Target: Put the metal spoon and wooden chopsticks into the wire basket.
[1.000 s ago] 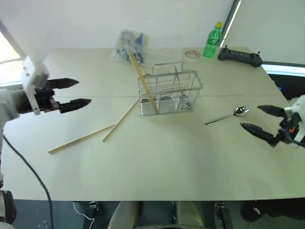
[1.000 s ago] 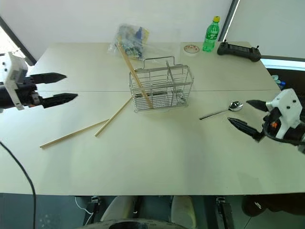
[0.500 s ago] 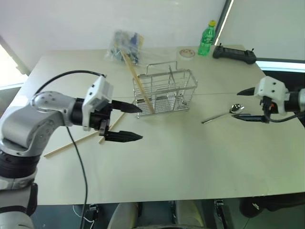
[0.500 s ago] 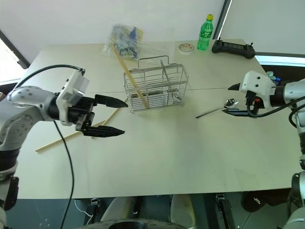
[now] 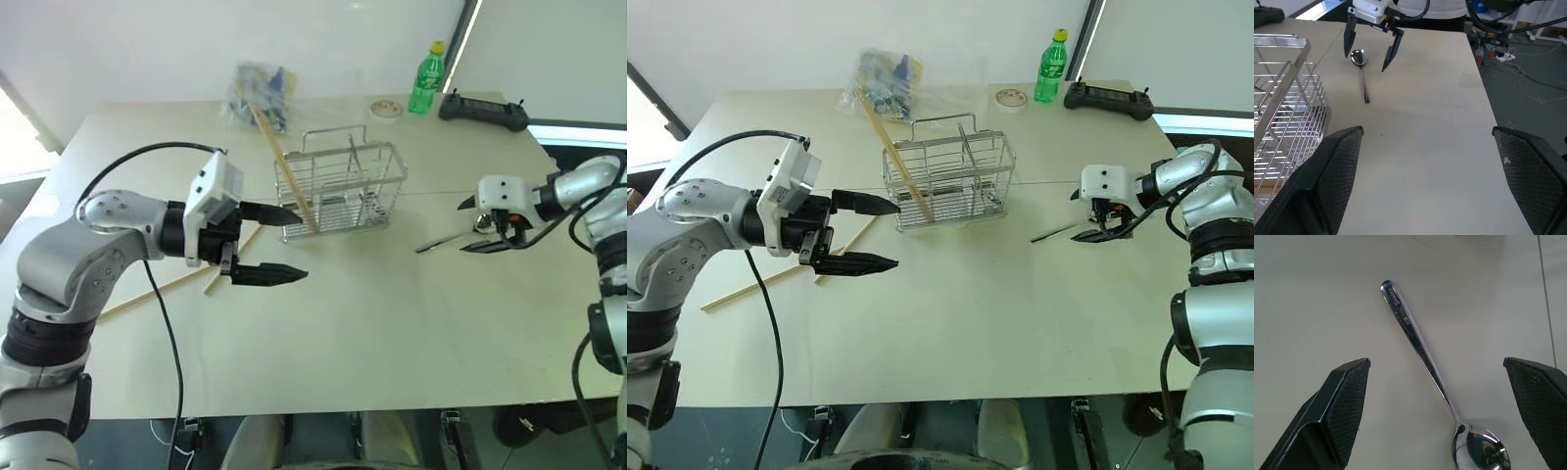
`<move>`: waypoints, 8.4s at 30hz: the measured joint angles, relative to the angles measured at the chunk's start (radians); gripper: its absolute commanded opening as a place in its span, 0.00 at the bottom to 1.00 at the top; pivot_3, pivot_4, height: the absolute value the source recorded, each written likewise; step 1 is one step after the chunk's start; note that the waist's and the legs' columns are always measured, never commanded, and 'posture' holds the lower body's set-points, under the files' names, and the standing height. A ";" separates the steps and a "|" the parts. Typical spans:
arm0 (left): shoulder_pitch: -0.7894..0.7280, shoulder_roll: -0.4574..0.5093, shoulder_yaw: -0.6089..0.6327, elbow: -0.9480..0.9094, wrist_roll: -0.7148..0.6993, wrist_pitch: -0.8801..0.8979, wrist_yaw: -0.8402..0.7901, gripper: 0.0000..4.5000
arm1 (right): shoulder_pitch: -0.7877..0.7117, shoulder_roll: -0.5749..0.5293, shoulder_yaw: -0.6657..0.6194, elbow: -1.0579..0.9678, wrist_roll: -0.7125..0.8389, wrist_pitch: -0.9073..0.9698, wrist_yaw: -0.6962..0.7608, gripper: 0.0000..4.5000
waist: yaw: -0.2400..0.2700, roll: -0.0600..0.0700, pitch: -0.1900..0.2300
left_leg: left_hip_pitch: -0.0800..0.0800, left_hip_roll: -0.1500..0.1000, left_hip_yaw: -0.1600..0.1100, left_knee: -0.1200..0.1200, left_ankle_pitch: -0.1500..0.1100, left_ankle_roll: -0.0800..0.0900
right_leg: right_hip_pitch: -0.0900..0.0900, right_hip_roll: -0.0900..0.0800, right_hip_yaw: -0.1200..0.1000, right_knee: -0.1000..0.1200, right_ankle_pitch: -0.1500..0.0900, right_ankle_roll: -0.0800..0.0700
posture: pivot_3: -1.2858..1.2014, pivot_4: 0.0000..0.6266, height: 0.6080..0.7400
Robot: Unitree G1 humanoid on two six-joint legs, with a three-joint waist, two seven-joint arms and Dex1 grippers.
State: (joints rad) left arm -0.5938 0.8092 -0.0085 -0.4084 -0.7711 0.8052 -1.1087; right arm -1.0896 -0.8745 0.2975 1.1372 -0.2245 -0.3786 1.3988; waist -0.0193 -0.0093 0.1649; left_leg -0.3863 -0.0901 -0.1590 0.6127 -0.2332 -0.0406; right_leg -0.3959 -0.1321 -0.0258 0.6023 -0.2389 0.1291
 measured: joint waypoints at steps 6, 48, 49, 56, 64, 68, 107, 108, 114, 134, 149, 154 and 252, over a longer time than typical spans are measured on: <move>0.011 0.004 0.019 -0.038 -0.030 0.022 0.036 0.99 | -0.051 0.028 0.035 0.100 -0.091 0.008 -0.090 1.00 | -0.001 0.000 0.000 | 0.001 0.000 0.000 0.000 0.000 0.000 | 0.000 0.000 0.001 0.002 0.000 0.000 | 0.52 0.24 0.80; -0.005 0.033 0.030 -0.015 -0.044 0.012 0.042 1.00 | -0.052 0.109 0.039 0.171 -0.194 0.052 -0.312 0.14 | -0.026 -0.003 0.002 | 0.013 0.001 0.017 -0.001 0.000 0.001 | 0.000 0.003 0.020 0.011 0.000 0.000 | 0.52 0.24 0.80; -0.005 0.033 0.030 -0.015 -0.044 0.012 0.042 1.00 | -0.052 0.112 0.039 0.171 -0.195 0.050 -0.321 0.21 | -0.026 -0.003 0.002 | 0.013 0.001 0.017 -0.001 0.000 0.001 | 0.000 0.003 0.020 0.011 0.000 0.000 | 0.52 0.24 0.80; -0.005 0.034 0.030 -0.015 -0.045 0.013 0.049 1.00 | -0.053 0.146 0.047 0.174 -0.226 0.043 -0.425 0.64 | -0.026 -0.003 0.002 | 0.013 0.001 0.018 -0.001 0.000 0.001 | 0.000 0.003 0.020 0.011 0.000 0.000 | 0.52 0.24 0.80; -0.005 0.046 0.039 -0.019 -0.048 0.020 0.069 1.00 | -0.053 0.150 0.050 0.182 -0.237 0.041 -0.448 0.64 | -0.026 -0.004 0.001 | 0.013 0.001 0.018 -0.001 0.000 0.001 | 0.000 0.003 0.021 0.011 0.000 0.000 | 0.52 0.24 0.80; -0.012 0.046 0.041 -0.018 -0.048 0.020 0.071 1.00 | -0.053 0.150 0.050 0.182 -0.237 0.048 -0.442 0.64 | -0.025 -0.005 0.000 | 0.013 0.001 0.018 0.000 0.000 0.000 | 0.000 0.003 0.021 0.011 0.000 0.000 | 0.52 0.24 0.80; -0.167 -0.004 0.012 0.187 0.045 -0.069 -0.008 1.00 | 0.218 -0.010 -0.208 -0.266 0.157 0.047 -0.036 0.02 | -0.028 -0.007 0.001 | 0.013 0.002 0.019 -0.001 0.000 0.001 | -0.001 0.004 0.022 0.011 0.000 0.000 | 0.52 0.24 0.80; -0.169 -0.007 0.010 0.190 0.048 -0.073 -0.012 1.00 | 0.225 -0.010 -0.232 -0.323 0.188 0.090 -0.038 0.02 | -0.029 -0.006 0.001 | 0.013 0.003 0.020 -0.001 0.000 0.001 | -0.001 0.004 0.022 0.011 0.000 0.000 | 0.52 0.24 0.80; -0.171 -0.008 0.016 0.211 0.066 -0.088 -0.013 1.00 | 0.201 0.060 -0.375 -0.685 0.391 0.472 -0.195 0.02 | -0.022 -0.007 0.001 | 0.013 0.005 0.019 -0.001 -0.001 0.001 | -0.002 0.005 0.022 0.012 0.000 0.000 | 0.52 0.24 0.80; -0.192 -0.003 0.047 0.241 0.093 -0.114 0.024 1.00 | 0.088 0.522 -0.439 -0.894 0.603 0.897 -0.763 0.02 | 0.003 -0.008 0.001 | 0.010 0.008 0.019 -0.001 -0.001 0.001 | -0.007 0.007 0.022 0.012 0.001 -0.001 | 0.52 0.24 0.80; -0.185 0.015 0.075 0.216 0.086 -0.096 0.041 1.00 | 0.306 0.576 -0.434 -1.007 0.635 0.954 -0.878 0.02 | -0.002 -0.008 0.001 | 0.010 0.014 0.020 -0.002 -0.001 0.001 | -0.008 0.014 0.022 0.012 0.003 -0.005 | 0.52 0.24 0.80; -0.197 0.013 0.072 0.239 0.093 -0.101 0.033 1.00 | 0.310 0.580 -0.441 -1.038 0.643 0.972 -0.910 0.43 | -0.001 -0.008 0.001 | 0.010 0.014 0.020 -0.002 -0.001 0.001 | -0.008 0.014 0.022 0.012 0.003 -0.005 | 0.52 0.24 0.80; -0.661 -0.086 0.167 1.605 0.648 -0.660 0.142 0.01 | 1.112 -0.047 -0.740 -1.882 1.290 1.233 -0.730 0.79 | 0.031 -0.025 0.002 | -0.001 0.017 0.022 0.004 -0.008 0.012 | -0.012 0.012 0.018 0.008 0.003 -0.001 | 0.52 0.24 0.80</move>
State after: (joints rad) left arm -1.2550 0.7236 0.1581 1.1970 -0.1228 0.1452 -0.9671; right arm 0.0228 -0.9218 -0.4422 -0.7450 1.0656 0.8540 0.6692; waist 0.0118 -0.0342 0.1665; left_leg -0.3877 -0.0731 -0.1371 0.6168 -0.2411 -0.0283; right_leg -0.4080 -0.1204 -0.0082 0.6107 -0.2356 0.1285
